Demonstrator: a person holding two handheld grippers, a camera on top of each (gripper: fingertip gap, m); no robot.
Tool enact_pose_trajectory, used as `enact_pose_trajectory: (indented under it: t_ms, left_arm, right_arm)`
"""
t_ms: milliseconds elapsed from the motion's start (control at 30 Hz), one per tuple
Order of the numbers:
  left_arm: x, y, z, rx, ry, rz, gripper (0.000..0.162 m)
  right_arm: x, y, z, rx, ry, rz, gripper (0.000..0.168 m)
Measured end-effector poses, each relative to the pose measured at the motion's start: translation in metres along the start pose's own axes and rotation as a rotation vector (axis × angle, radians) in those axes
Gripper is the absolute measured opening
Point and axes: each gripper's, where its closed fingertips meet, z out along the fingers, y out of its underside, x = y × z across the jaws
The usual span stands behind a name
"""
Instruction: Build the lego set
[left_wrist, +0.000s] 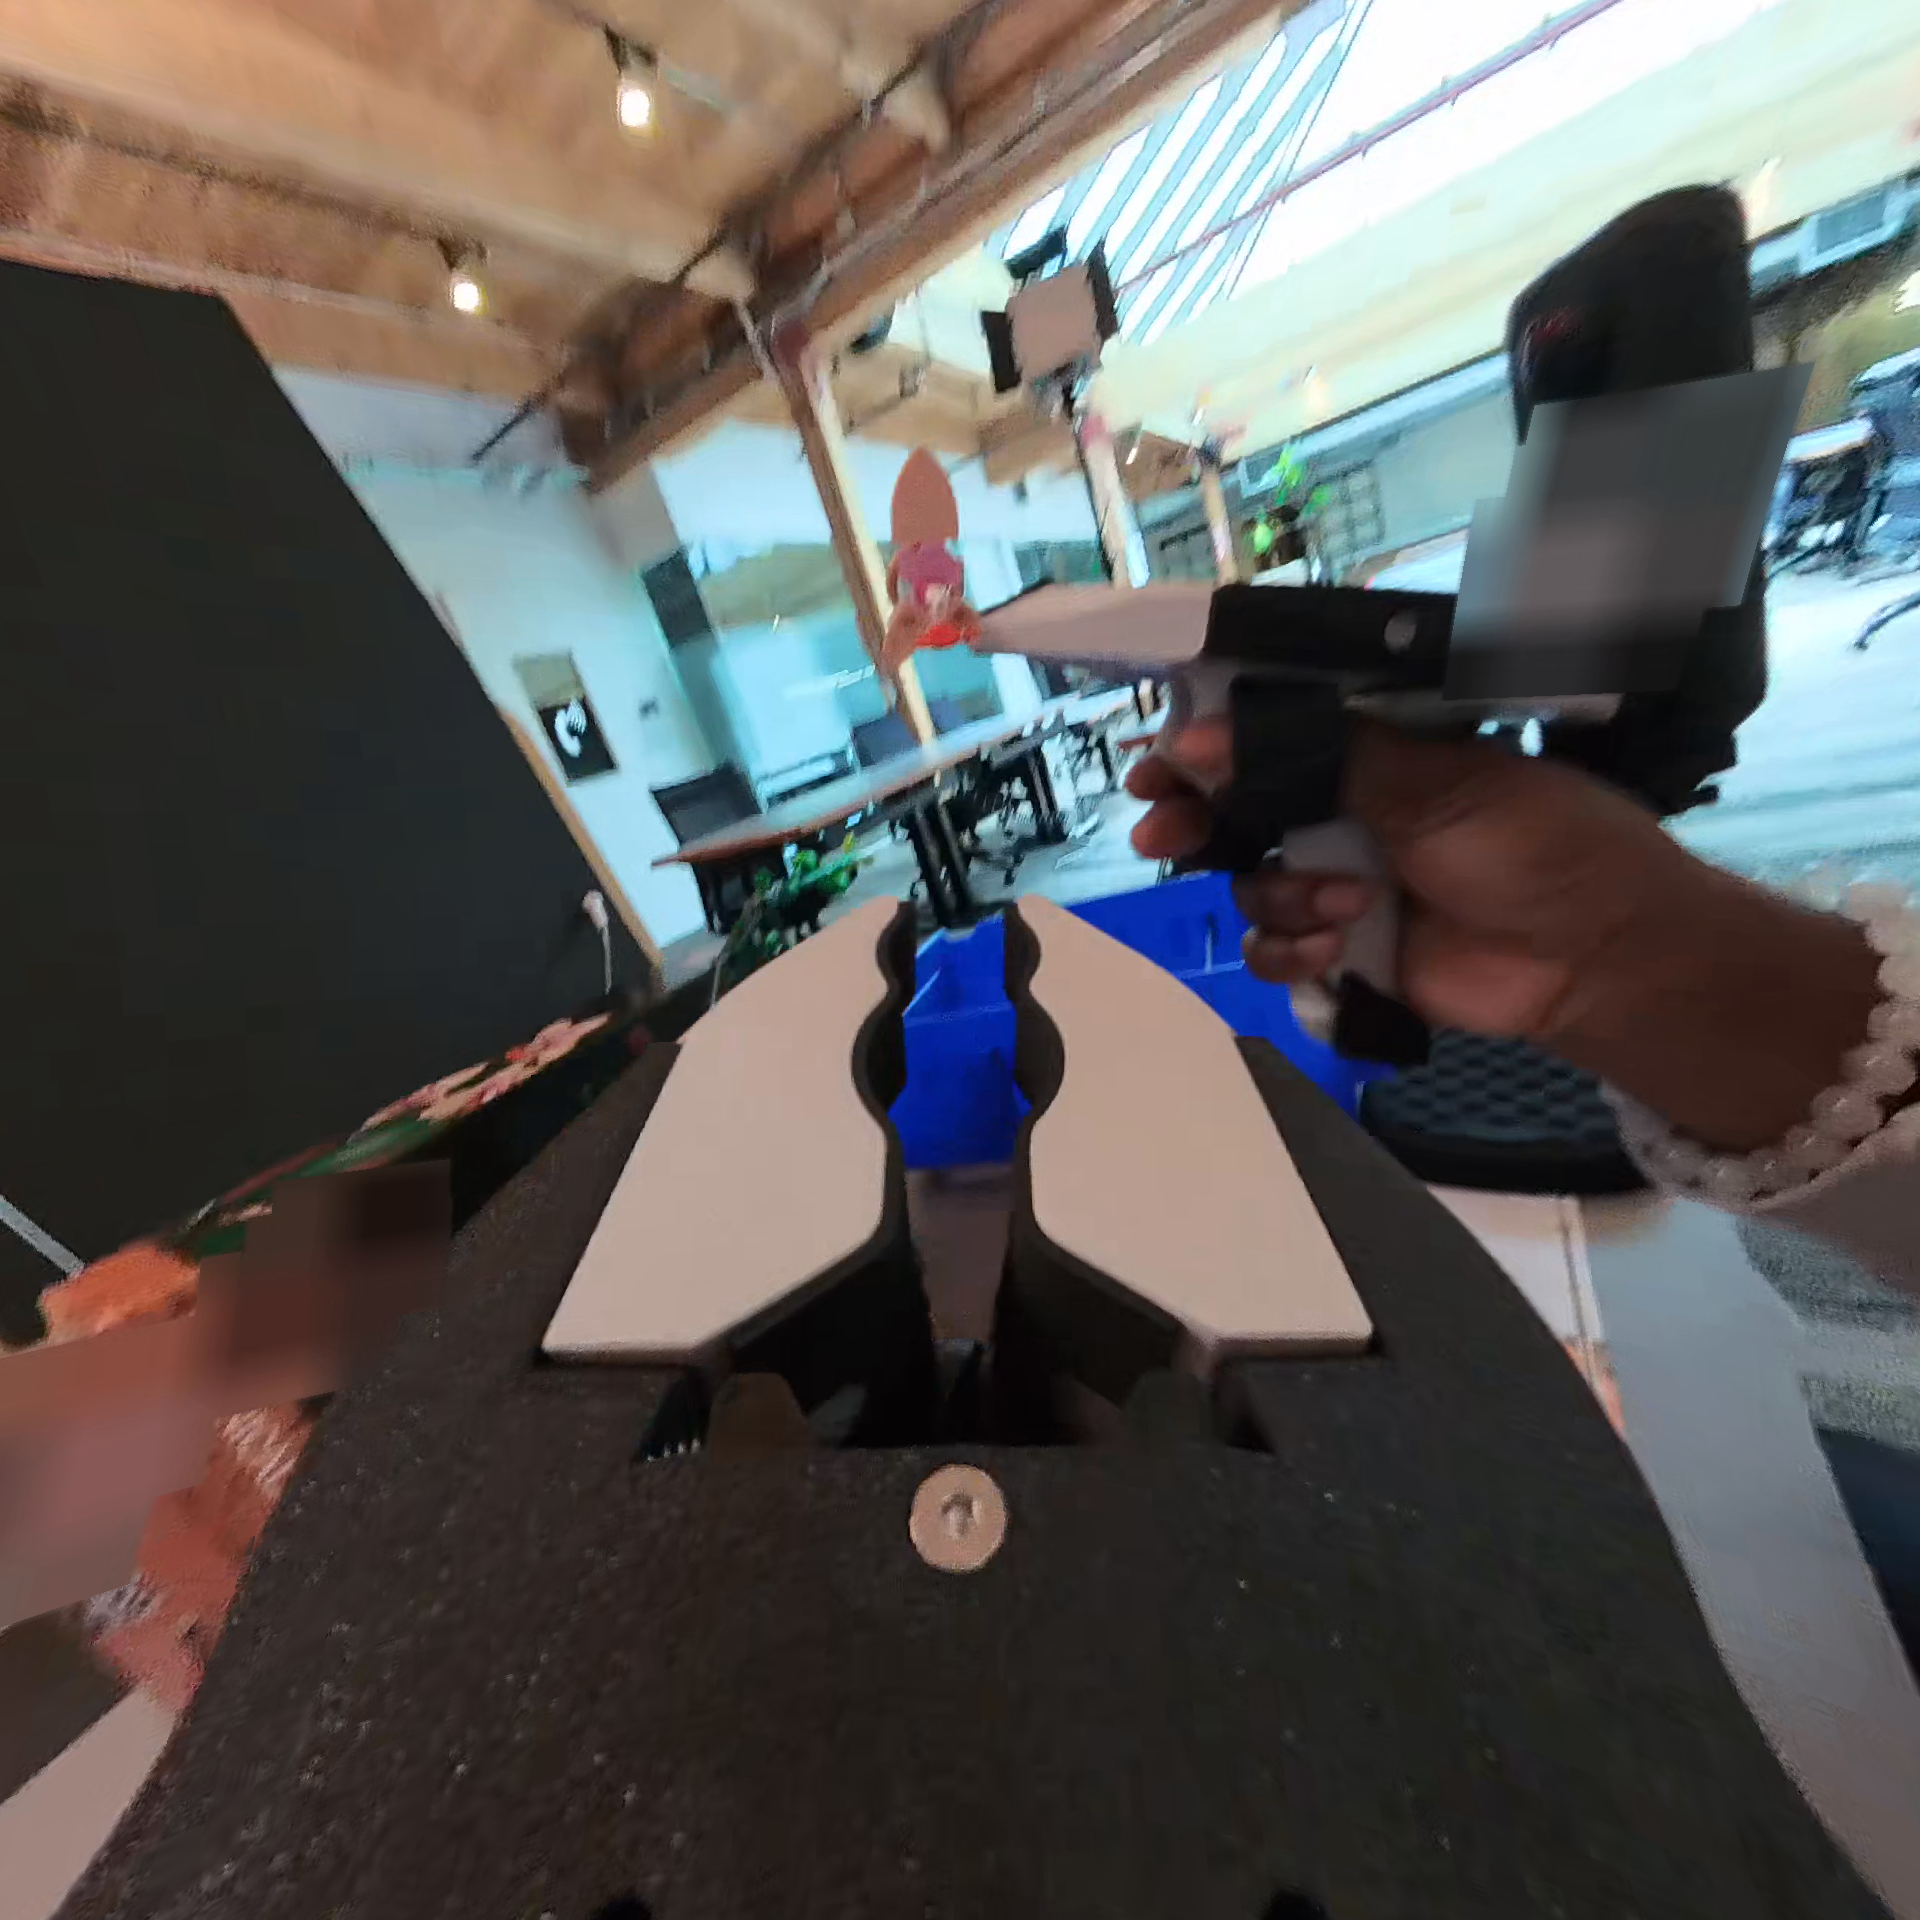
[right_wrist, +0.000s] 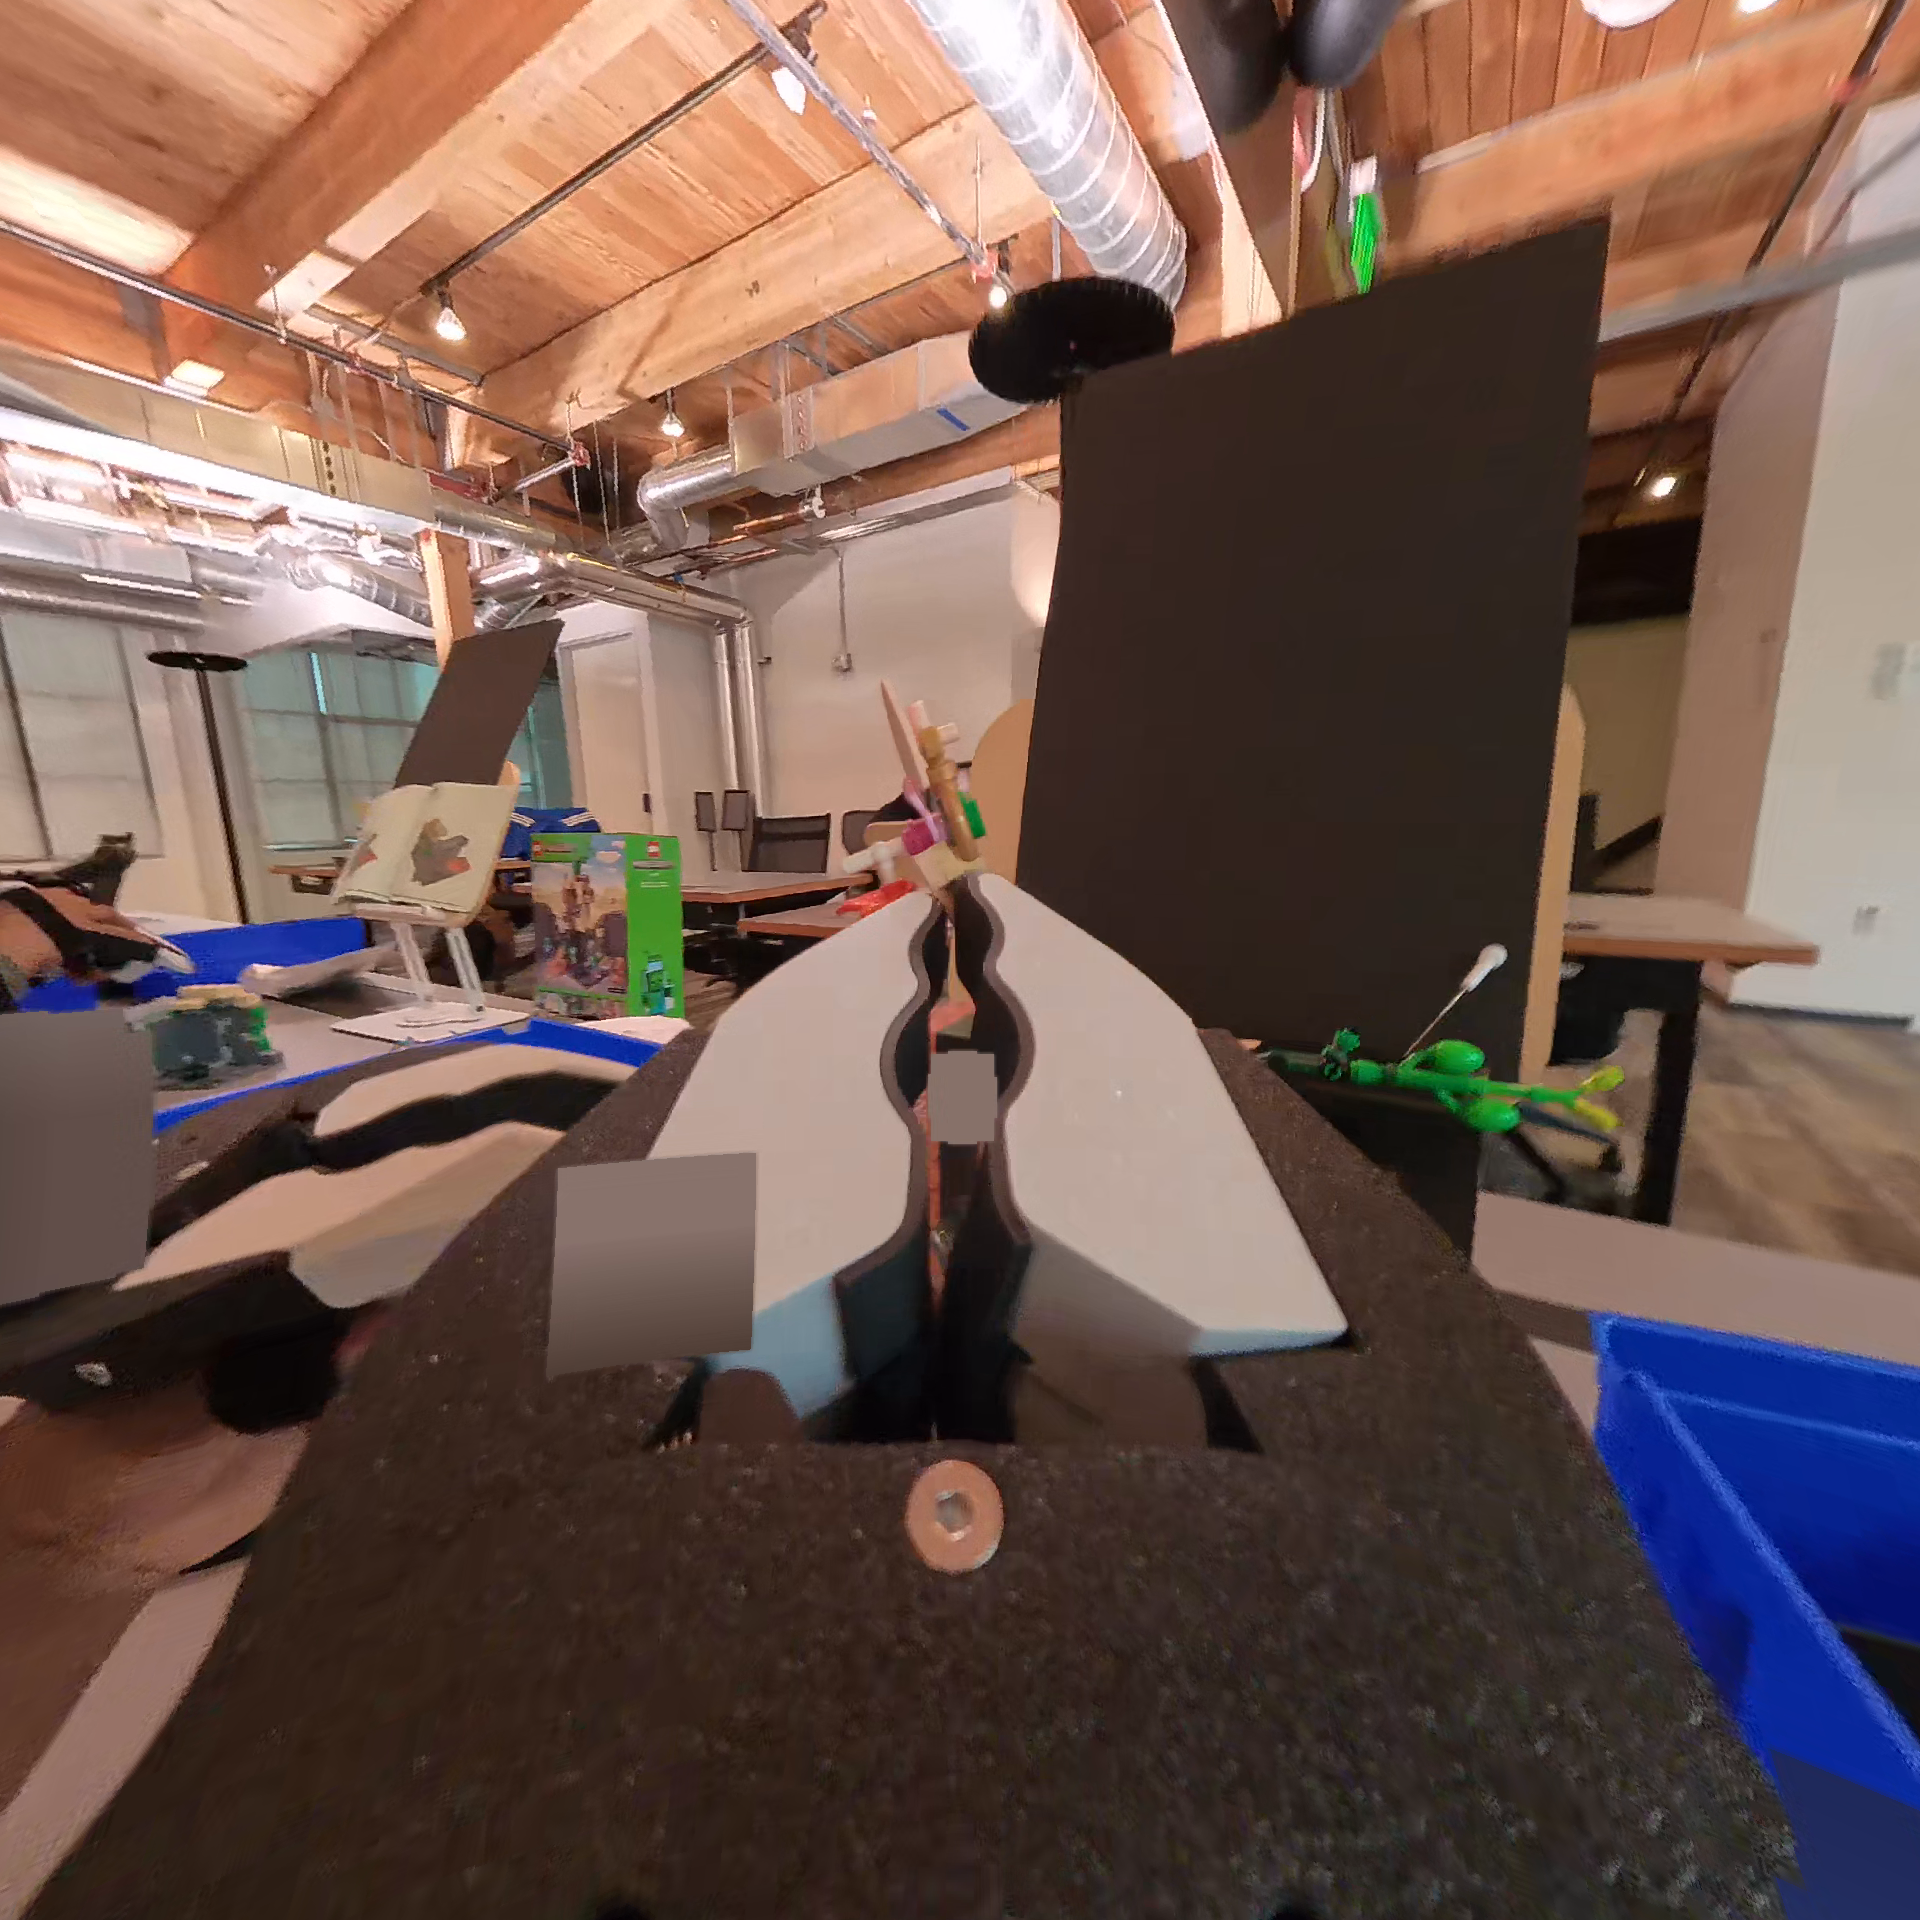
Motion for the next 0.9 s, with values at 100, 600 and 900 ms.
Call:
enact_pose_trajectory:
  t_ms: [100,600,900]
  left_arm:
    - [0.011,-0.016,0.002,0.108,0.037,-0.017,0.016]
    - [0.001,-0.068,-0.024,0.401,-0.049,-0.072,0.021]
    - [-0.011,-0.076,-0.038,0.344,-0.103,-0.058,0.0]
  right_arm:
    - [-0.009,-0.009,-0.007,0.03,0.022,-0.12,0.001]
    - [-0.051,-0.001,-0.004,-0.023,-0.028,-0.382,0.001]
    - [-0.065,0.012,0.012,-0.093,-0.096,-0.387,0.001]
